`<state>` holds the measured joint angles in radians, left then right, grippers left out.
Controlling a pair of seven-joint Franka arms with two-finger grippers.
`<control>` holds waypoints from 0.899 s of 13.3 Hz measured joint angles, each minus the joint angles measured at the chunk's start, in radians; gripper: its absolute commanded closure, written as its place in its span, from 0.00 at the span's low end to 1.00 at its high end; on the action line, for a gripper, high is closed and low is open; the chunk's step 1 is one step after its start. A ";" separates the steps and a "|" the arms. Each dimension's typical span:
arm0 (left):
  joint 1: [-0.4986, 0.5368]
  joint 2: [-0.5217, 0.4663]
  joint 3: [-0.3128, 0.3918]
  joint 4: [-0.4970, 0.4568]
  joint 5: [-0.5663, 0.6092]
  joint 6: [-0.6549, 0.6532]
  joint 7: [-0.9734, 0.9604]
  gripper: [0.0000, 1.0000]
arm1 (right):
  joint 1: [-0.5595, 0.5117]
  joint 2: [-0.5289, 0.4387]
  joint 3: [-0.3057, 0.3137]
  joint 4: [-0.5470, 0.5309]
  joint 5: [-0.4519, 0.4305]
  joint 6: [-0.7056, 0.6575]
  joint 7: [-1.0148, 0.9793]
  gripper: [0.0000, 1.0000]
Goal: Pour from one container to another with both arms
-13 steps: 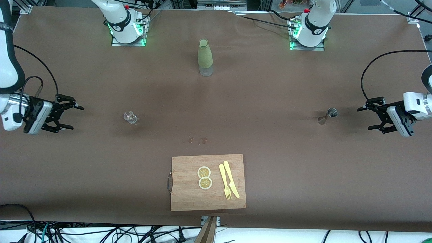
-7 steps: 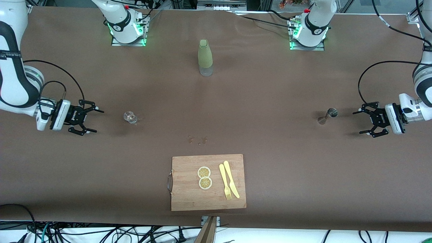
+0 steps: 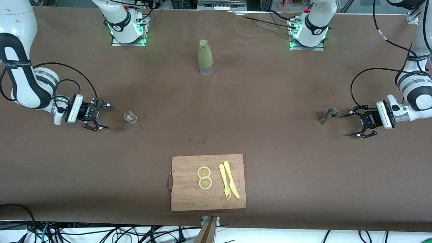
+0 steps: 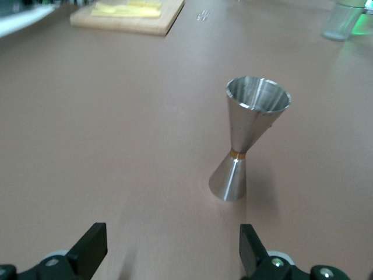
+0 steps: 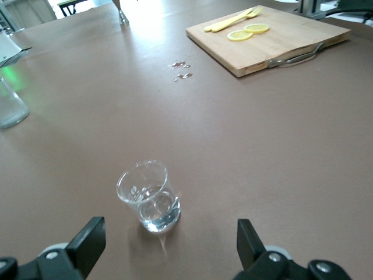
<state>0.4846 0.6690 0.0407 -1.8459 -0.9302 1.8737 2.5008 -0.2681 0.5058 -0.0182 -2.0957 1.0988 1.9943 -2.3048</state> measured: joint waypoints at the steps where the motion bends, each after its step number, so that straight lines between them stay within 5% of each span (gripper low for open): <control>1: 0.000 0.008 -0.001 -0.001 -0.033 -0.017 0.065 0.00 | 0.001 0.011 0.001 -0.002 0.006 -0.001 -0.019 0.01; 12: -0.018 0.081 -0.012 -0.043 -0.126 -0.156 0.234 0.05 | 0.042 0.109 0.012 -0.017 0.218 -0.019 -0.231 0.00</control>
<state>0.4665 0.7496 0.0289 -1.8891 -1.0561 1.7173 2.7344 -0.2266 0.6152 -0.0057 -2.1128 1.3170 1.9754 -2.5358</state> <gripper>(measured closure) 0.018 0.000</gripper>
